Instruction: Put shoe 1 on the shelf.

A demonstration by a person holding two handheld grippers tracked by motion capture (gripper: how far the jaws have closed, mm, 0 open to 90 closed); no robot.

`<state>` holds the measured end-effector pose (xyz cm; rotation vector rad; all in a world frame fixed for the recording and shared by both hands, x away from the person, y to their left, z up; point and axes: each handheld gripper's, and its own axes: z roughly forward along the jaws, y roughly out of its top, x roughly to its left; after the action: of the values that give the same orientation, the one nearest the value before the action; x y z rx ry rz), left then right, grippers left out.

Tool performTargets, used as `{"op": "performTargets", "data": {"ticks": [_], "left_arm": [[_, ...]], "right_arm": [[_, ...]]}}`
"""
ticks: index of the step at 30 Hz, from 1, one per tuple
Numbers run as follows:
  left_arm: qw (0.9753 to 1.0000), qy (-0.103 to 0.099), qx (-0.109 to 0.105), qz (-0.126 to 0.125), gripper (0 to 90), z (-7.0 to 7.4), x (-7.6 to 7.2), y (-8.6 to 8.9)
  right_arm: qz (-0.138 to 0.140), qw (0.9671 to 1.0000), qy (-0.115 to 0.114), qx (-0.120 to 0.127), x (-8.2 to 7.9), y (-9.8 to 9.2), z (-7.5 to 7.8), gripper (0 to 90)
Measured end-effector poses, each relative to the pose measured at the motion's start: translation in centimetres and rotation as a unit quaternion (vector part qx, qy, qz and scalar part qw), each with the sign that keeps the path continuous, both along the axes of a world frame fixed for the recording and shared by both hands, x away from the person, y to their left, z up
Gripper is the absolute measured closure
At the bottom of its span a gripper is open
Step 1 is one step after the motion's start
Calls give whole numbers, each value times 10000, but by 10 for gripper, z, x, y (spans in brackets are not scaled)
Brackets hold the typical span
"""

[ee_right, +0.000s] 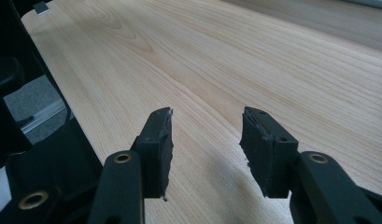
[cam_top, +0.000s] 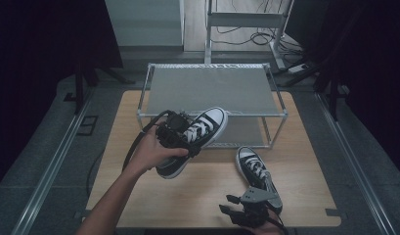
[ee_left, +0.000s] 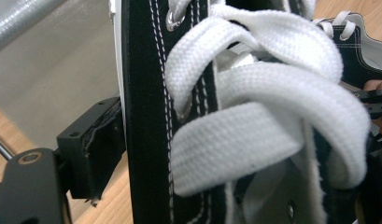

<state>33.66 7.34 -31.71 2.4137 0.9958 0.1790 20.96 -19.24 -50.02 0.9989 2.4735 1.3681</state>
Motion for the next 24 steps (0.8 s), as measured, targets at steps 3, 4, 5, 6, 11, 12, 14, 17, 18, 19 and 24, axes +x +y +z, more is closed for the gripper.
{"op": "performTargets", "data": {"ticks": [3,4,5,6,11,12,14,17,18,19,24], "left_arm": [[10000,9,-31,7,162,3,3,1],[10000,9,-31,7,162,3,3,1],[10000,18,-45,37,162,3,3,1],[10000,10,-47,45,162,6,5,1],[10000,5,-66,60,162,12,9,1],[9999,4,-71,72,162,13,10,1],[9999,2,-70,91,162,15,13,0],[9999,27,-92,133,162,20,19,-1],[9999,27,-92,133,162,20,19,-1],[9998,34,-113,146,162,21,21,-2],[9997,38,-82,228,162,29,31,-7]], "right_arm": [[-1,10000,-10,-5,0,0,0,533],[-1,10000,-7,-8,0,0,0,533],[1,10000,-8,-7,0,0,0,533],[2,10000,4,-6,0,0,0,533],[6,10000,8,-24,0,0,0,533],[7,10000,9,-22,0,0,0,533],[8,10000,8,-22,0,0,0,533],[13,10000,12,-22,0,0,0,533],[13,10000,12,-22,0,0,0,533],[22,10000,6,-24,0,0,0,533],[32,10000,11,-13,0,-1,0,535]]}}
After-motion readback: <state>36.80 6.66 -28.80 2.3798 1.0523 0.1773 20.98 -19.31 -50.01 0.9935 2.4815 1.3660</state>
